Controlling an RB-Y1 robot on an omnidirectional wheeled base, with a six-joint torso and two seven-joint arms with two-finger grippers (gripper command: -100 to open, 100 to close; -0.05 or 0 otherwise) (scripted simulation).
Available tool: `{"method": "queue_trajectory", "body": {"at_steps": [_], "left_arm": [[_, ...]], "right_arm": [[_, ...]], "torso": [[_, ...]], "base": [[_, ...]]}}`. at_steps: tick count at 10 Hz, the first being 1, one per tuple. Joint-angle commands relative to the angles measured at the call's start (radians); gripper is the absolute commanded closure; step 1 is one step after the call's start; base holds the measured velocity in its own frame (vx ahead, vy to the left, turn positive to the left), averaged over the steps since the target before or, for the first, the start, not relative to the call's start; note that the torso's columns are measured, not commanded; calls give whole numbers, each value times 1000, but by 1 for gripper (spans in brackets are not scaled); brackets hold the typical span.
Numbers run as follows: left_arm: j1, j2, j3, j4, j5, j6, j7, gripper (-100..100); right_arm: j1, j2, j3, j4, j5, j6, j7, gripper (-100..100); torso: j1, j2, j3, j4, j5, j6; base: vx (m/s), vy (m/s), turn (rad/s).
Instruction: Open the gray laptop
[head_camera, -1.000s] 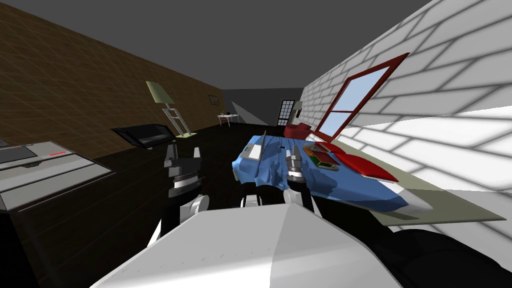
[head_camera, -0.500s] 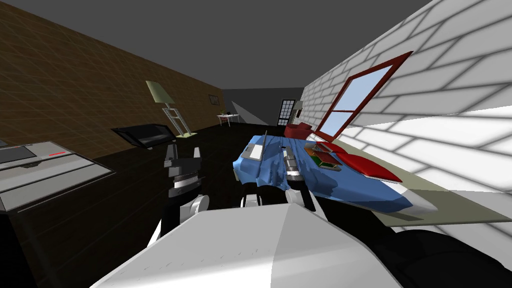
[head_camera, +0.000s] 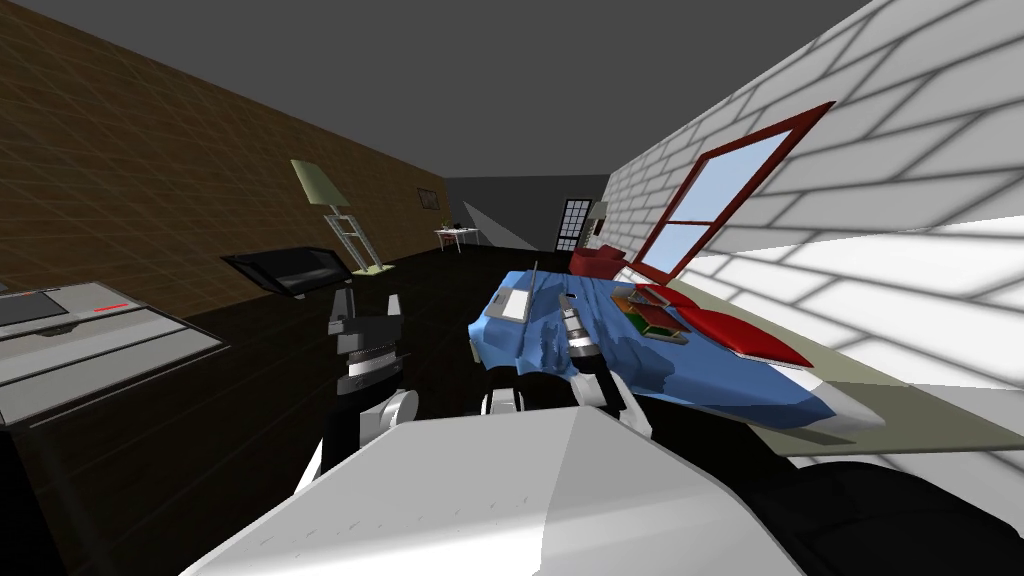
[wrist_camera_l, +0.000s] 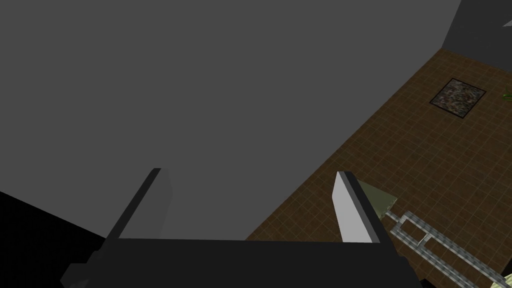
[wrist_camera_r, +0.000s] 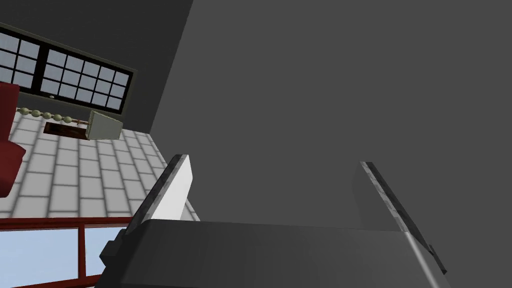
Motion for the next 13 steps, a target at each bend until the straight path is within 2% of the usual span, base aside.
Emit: {"method": "queue_trajectory", "body": {"at_steps": [1,2,4,5,6,7,8,9,10,11,12,13], "left_arm": [[0,0,0,0,0,0,0,0],[0,0,0,0,0,0,0,0],[0,0,0,0,0,0,0,0],[0,0,0,0,0,0,0,0],[0,0,0,0,0,0,0,0],[0,0,0,0,0,0,0,0],[0,0,0,0,0,0,0,0],[0,0,0,0,0,0,0,0],[0,0,0,0,0,0,0,0],[0,0,0,0,0,0,0,0],[0,0,0,0,0,0,0,0],[0,0,0,0,0,0,0,0]], "right_arm": [[-35,-44,9,20,27,69,81,-100],[-35,-44,9,20,27,69,96,-100],[-68,-75,19,41,52,127,159,-100],[-68,-75,19,41,52,127,177,-100],[-85,-91,24,52,65,157,212,-100],[-85,-91,24,52,65,157,219,-100],[-103,-107,29,64,78,188,259,-100],[-103,-107,29,64,78,188,263,-100],[-121,-124,34,77,91,220,304,-100],[-121,-124,34,77,91,220,307,-100],[-140,-142,40,91,105,252,347,-100],[-140,-142,40,91,105,252,352,-100]], "torso": [[2,-1,-1,0,1,0],[3,-2,-1,-1,1,0],[0,-1,-1,0,0,0],[2,-1,-1,0,1,0],[1,0,0,0,0,0],[1,0,0,0,0,0],[1,0,0,0,0,0],[2,0,0,0,0,0],[1,-1,0,0,0,0],[2,-1,-1,0,0,0],[1,-1,-1,0,0,0],[1,-1,-1,0,0,0]], "base": [[40,77,-1],[35,51,-2],[33,54,1],[29,54,-1],[27,49,-1],[20,38,0],[18,53,0],[19,42,-1],[29,50,0],[25,45,0],[25,49,0],[23,44,0]]}}
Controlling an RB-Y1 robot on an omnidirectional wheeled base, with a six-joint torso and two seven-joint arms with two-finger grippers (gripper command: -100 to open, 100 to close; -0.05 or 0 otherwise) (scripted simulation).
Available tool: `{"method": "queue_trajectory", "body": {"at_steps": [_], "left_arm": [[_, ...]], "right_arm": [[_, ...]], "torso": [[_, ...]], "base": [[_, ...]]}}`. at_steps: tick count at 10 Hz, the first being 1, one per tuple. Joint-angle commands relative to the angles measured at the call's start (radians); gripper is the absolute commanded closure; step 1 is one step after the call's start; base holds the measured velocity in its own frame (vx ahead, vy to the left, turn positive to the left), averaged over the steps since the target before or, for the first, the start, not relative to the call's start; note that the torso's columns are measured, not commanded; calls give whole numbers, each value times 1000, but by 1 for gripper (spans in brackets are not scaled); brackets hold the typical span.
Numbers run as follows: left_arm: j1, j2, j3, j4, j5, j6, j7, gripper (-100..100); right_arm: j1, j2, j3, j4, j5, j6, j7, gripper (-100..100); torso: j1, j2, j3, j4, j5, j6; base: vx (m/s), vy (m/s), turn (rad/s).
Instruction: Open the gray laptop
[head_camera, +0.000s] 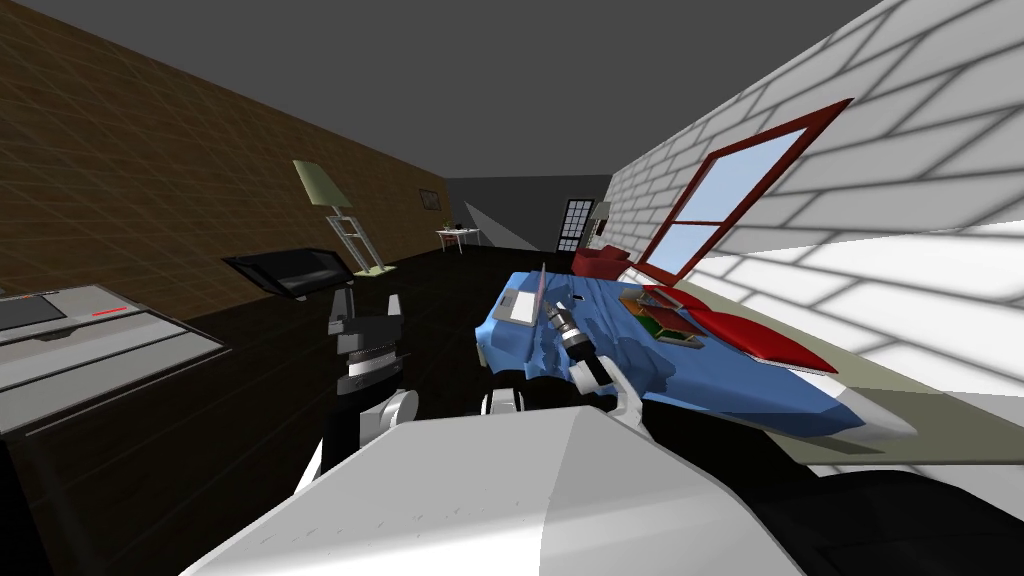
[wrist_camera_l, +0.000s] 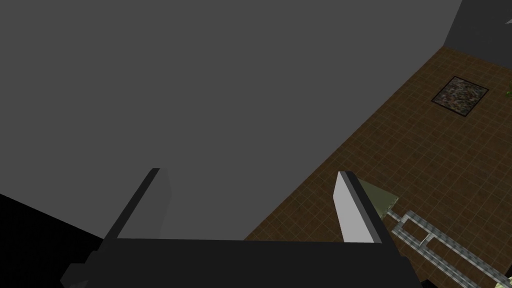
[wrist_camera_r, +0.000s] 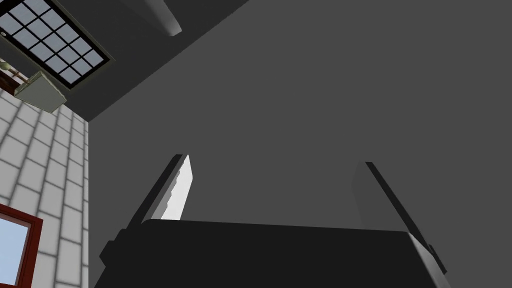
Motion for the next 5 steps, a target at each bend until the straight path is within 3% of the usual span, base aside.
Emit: {"method": "queue_trajectory", "body": {"at_steps": [1,4,5], "left_arm": [[0,0,0,0,0,0,0,0],[0,0,0,0,0,0,0,0],[0,0,0,0,0,0,0,0]], "right_arm": [[-29,-25,10,21,22,53,70,-100],[-48,-44,15,36,36,87,122,-100],[-68,-64,21,53,51,121,160,-100]], "torso": [[0,0,0,0,0,0],[0,0,0,0,0,0],[0,0,0,0,0,0]], "base": [[31,53,-1],[22,47,0],[34,50,0]]}}
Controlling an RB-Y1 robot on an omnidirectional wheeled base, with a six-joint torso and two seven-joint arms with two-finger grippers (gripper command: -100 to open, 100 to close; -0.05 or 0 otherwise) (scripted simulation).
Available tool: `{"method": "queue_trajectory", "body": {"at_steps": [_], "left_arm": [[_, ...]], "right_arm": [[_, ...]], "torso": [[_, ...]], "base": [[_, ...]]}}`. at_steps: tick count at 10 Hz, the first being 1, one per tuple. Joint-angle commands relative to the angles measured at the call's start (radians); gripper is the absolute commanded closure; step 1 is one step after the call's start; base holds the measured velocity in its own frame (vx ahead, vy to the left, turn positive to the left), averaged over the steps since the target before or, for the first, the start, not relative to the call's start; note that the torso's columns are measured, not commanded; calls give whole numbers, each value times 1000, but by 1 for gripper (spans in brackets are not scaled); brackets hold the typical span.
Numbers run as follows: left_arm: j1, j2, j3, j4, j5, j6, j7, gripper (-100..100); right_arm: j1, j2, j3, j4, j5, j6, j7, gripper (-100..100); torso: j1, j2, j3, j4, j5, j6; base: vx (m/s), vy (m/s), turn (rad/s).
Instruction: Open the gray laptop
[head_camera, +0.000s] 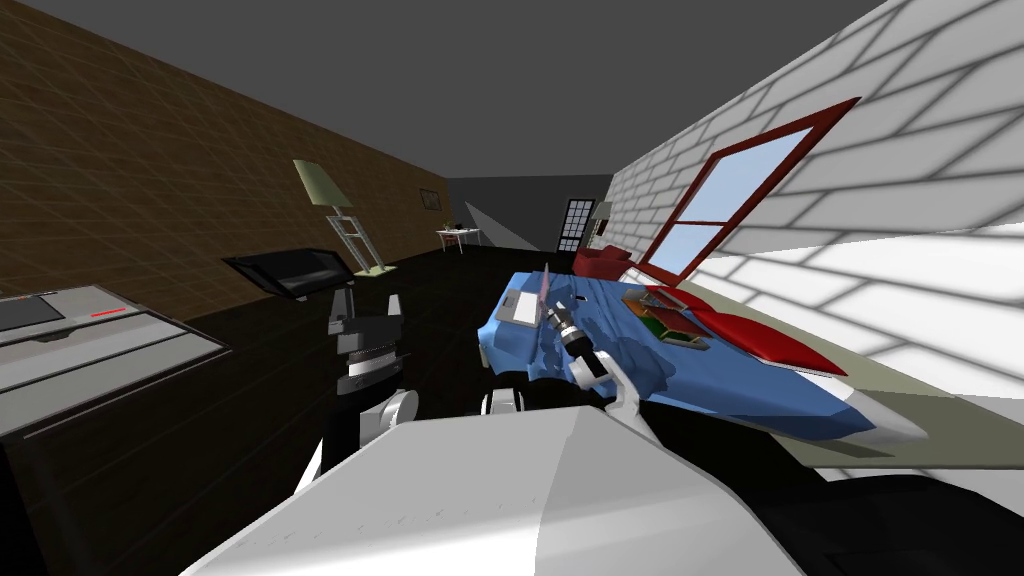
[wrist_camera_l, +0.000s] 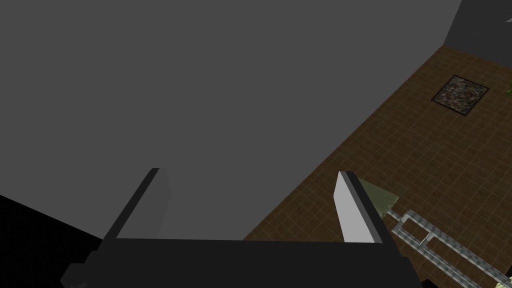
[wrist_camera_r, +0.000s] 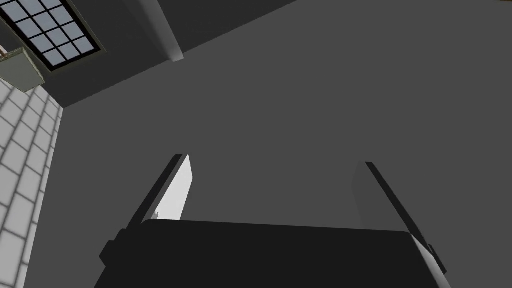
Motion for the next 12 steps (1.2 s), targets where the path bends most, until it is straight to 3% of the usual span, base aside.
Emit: {"method": "queue_trajectory", "body": {"at_steps": [1,2,3,4,5,6,7,12], "left_arm": [[0,0,0,0,0,0,0,0],[0,0,0,0,0,0,0,0],[0,0,0,0,0,0,0,0],[0,0,0,0,0,0,0,0],[0,0,0,0,0,0,0,0],[0,0,0,0,0,0,0,0],[0,0,0,0,0,0,0,0],[0,0,0,0,0,0,0,0]], "right_arm": [[-21,-21,6,24,17,32,58,-100],[-41,-41,12,41,32,66,96,-100],[-41,-41,12,41,32,66,104,-100],[-61,-63,17,60,46,101,142,-100],[-61,-63,17,60,46,101,151,-100],[-82,-85,23,79,61,135,190,-100],[-82,-85,23,79,61,135,197,-100],[-142,-155,38,139,103,237,326,-100]], "torso": [[0,-1,0,0,0,0],[0,0,0,0,0,0],[1,0,0,0,0,0],[0,0,0,0,0,0],[0,0,0,0,0,0],[0,0,0,0,0,0],[0,-1,-1,0,0,0],[0,0,0,0,0,0]], "base": [[26,43,-2],[22,63,3],[22,51,-3],[23,49,0],[24,42,1],[35,47,-2],[28,42,1],[23,49,0]]}}
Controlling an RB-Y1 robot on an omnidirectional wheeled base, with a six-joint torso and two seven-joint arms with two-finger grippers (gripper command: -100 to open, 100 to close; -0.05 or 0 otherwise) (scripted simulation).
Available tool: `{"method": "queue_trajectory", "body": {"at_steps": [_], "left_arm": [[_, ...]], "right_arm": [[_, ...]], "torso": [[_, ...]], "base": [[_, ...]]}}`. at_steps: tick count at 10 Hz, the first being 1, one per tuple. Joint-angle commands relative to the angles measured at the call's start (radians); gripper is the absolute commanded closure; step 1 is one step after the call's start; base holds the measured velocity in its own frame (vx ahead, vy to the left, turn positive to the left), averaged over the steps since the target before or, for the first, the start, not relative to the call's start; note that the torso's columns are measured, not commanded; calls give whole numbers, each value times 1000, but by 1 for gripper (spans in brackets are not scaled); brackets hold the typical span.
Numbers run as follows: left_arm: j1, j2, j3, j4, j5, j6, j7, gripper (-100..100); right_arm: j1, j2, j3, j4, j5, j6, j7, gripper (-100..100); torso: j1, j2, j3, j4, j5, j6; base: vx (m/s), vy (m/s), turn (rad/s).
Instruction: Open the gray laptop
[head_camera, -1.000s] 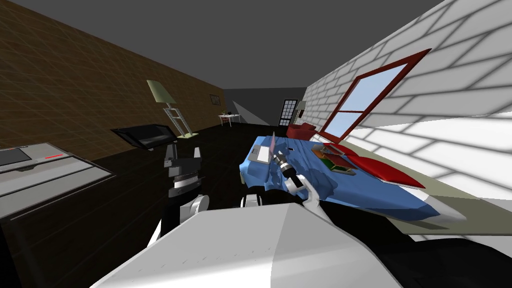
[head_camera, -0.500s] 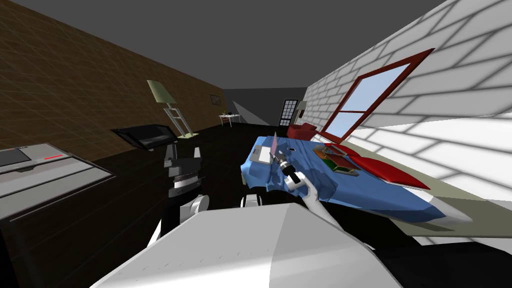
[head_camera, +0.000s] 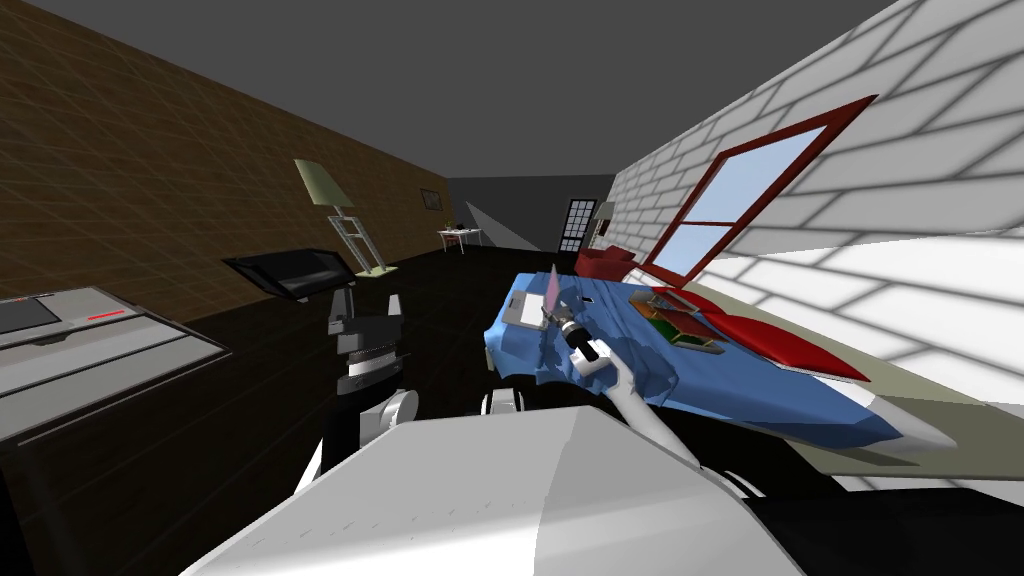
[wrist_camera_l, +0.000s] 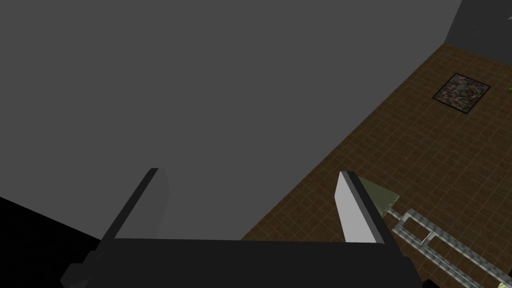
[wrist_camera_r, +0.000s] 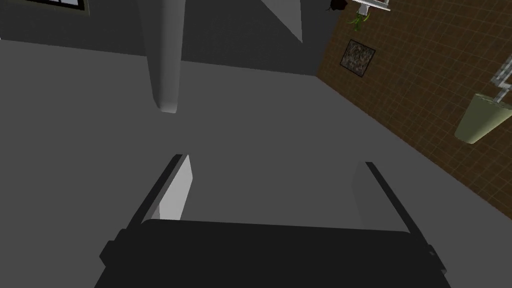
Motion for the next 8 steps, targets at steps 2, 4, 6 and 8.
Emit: {"method": "queue_trajectory", "body": {"at_steps": [2,4,6,8], "left_arm": [[0,0,0,0,0,0,0,0],[0,0,0,0,0,0,0,0],[0,0,0,0,0,0,0,0],[0,0,0,0,0,0,0,0]], "right_arm": [[-40,-51,12,38,31,75,96,-100],[-59,-75,16,58,44,107,141,-100],[-78,-99,21,78,57,139,182,-100],[-113,-145,30,115,81,198,247,-100]], "torso": [[0,0,0,0,0,0],[2,-1,0,0,0,0],[0,0,0,0,0,0],[0,1,0,0,0,0]], "base": [[25,49,0],[36,70,-2],[27,48,1],[22,49,0]]}}
